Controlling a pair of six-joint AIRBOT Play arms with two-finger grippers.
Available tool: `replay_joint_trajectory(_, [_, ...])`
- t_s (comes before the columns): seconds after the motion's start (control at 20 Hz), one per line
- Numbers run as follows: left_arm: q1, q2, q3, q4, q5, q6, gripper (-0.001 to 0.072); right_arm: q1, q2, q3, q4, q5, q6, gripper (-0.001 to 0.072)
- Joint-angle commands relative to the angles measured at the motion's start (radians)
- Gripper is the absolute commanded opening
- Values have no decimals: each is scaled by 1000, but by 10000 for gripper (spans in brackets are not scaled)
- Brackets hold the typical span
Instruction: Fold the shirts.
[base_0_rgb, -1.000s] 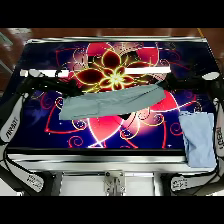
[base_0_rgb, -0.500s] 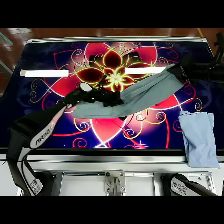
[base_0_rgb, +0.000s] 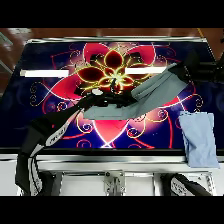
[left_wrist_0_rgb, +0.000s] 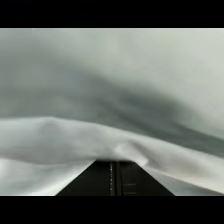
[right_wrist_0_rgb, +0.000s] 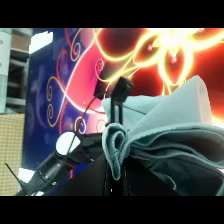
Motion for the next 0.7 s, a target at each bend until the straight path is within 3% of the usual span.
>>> replay_joint_trajectory(0.0, [131, 87, 10, 259, -121, -51, 33, 73, -15, 1, -36, -90, 19, 62])
replay_joint_trajectory(0.2, [399, 352, 10, 604, -231, -126, 33, 319, -114, 1, -37, -340, 11, 62])
replay_joint_trajectory(0.45, [752, 695, 10, 619, -309, -125, 34, 657, -341, 1, -5, -653, 26, 62])
replay_joint_trajectory(0.65, [942, 895, 10, 620, -411, -125, 35, 822, -545, 1, 165, -855, 27, 62])
